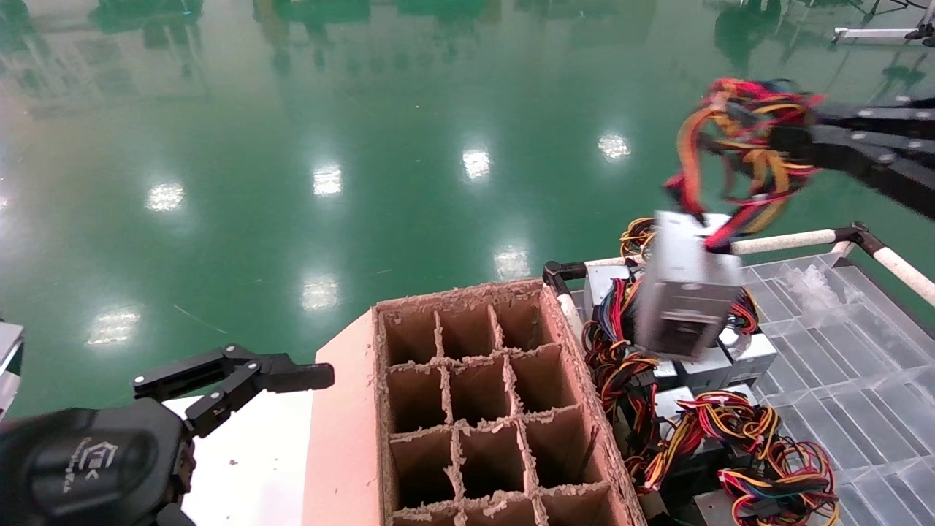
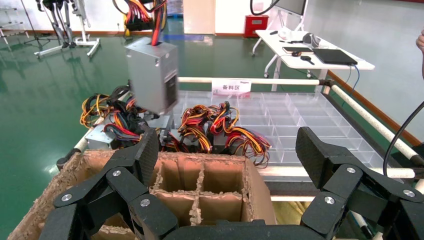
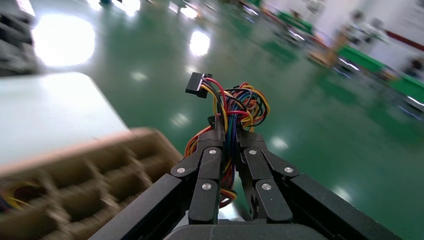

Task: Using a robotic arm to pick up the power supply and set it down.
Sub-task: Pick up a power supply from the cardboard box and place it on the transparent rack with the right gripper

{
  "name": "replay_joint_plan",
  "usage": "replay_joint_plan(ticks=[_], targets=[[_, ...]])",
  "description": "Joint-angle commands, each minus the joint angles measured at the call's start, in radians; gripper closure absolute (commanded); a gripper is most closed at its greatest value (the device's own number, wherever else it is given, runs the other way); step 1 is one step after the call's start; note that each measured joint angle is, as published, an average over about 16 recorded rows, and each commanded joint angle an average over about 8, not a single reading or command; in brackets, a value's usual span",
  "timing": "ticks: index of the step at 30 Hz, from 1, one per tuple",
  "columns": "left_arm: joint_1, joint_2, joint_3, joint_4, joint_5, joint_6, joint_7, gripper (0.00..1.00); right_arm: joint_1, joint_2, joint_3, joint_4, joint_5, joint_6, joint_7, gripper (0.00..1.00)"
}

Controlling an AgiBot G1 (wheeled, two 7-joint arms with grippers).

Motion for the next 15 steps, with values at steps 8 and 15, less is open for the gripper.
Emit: replay_joint_plan(ticks=[8, 15], targets=[[0.000, 0.000, 0.000, 0.000, 0.000, 0.000, 0.000, 0.00, 0.087, 0.061, -0.048, -0.205, -0.116, 0.012, -0.147, 1.00], [0.000, 0.000, 0.000, 0.000, 0.000, 0.000, 0.000, 0.00, 0.123, 0.075, -0.092, -0.308, -0.208, 0.027, -0.247, 1.00]])
